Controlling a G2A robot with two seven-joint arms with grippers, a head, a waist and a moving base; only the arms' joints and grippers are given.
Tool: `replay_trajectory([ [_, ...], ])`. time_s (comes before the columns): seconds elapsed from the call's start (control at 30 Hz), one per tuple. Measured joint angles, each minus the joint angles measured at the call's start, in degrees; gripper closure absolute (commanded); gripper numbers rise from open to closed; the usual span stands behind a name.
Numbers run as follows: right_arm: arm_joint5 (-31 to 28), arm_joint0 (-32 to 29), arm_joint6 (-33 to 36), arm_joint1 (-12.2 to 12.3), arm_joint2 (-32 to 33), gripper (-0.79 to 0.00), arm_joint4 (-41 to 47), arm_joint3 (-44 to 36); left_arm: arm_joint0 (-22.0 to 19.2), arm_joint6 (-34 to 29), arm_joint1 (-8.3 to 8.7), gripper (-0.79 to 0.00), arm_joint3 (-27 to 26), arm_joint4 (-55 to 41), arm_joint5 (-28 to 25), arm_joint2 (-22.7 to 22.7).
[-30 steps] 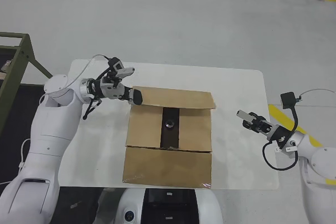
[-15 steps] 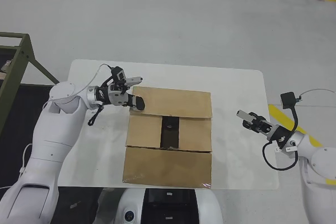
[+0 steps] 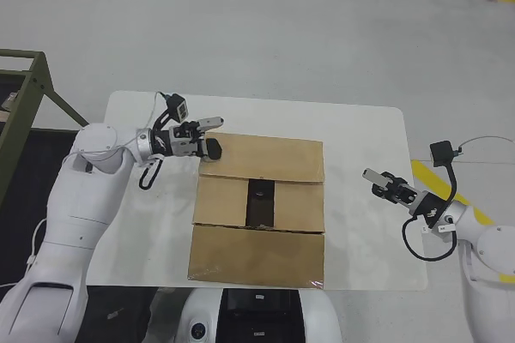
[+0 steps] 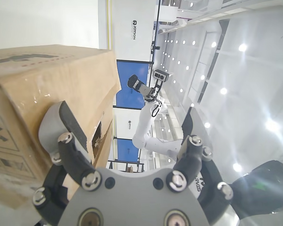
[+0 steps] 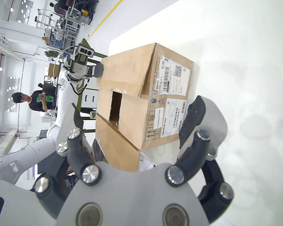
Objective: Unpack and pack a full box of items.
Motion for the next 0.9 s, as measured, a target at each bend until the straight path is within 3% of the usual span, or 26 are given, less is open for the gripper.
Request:
replay_trajectory([
  [0.27, 0.0, 0.0, 0.0, 0.0, 0.0, -0.785, 0.0, 0.0, -1.3, -3.3, 0.23, -0.785, -0.4, 1.9, -5.0, 0.7],
  [0.67, 0.0, 0.0, 0.0, 0.0, 0.0, -0.785, 0.0, 0.0, -4.9, -9.9, 0.73, -0.785, 2.7, 6.6, -6.1, 2.9],
  [0.9, 0.0, 0.0, 0.0, 0.0, 0.0, -0.785, 0.0, 0.0, -5.9, -10.5, 0.74, -0.785, 3.8, 6.7, -6.3, 3.6],
])
